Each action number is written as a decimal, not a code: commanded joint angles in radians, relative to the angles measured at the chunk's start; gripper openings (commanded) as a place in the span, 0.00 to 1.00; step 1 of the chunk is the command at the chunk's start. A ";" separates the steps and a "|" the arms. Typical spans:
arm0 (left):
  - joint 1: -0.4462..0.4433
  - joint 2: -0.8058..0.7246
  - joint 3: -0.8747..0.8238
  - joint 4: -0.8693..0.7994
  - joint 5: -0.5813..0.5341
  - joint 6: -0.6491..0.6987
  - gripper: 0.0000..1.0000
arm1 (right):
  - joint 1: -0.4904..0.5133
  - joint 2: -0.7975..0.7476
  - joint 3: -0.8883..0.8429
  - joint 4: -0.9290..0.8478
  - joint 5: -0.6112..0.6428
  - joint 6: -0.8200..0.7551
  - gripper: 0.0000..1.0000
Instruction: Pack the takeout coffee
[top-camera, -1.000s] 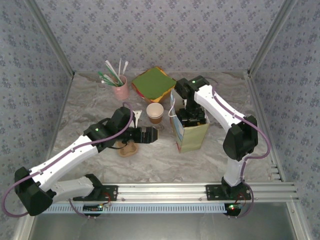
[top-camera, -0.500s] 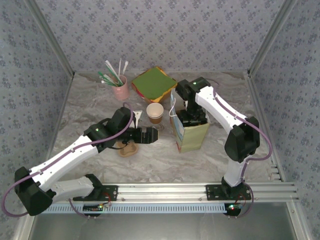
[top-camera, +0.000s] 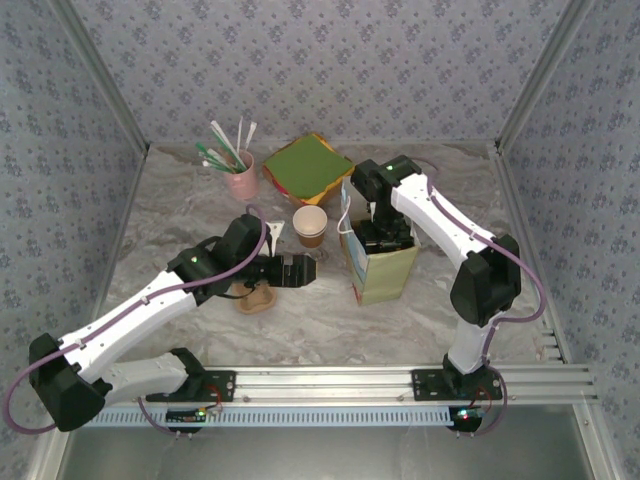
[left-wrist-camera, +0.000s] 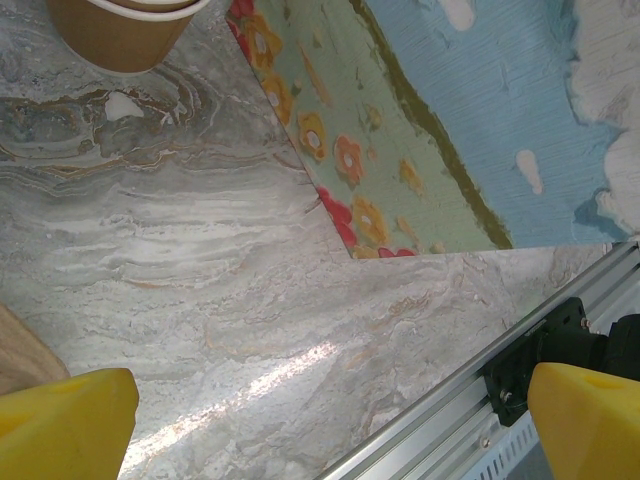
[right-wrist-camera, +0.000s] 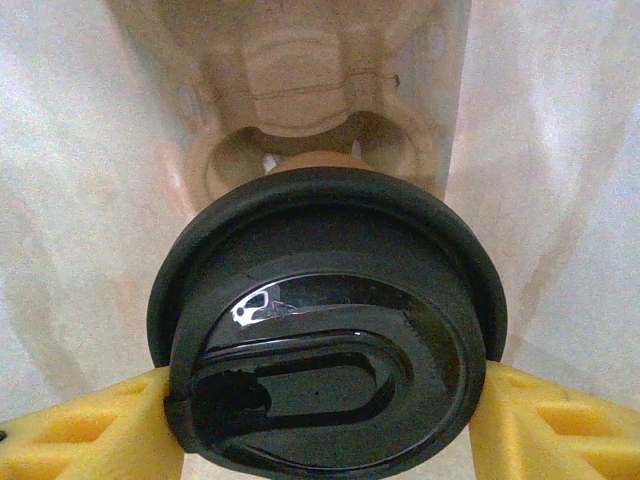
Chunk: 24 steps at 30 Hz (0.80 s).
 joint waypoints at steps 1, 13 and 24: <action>-0.009 -0.002 0.032 0.012 -0.011 -0.009 1.00 | 0.004 -0.029 -0.006 -0.020 0.006 0.009 0.67; -0.010 0.000 0.033 0.013 -0.013 -0.011 1.00 | 0.004 -0.030 -0.009 -0.019 0.007 0.006 0.67; -0.013 0.002 0.039 0.012 -0.013 -0.008 1.00 | 0.002 -0.027 -0.008 -0.018 0.007 0.004 0.67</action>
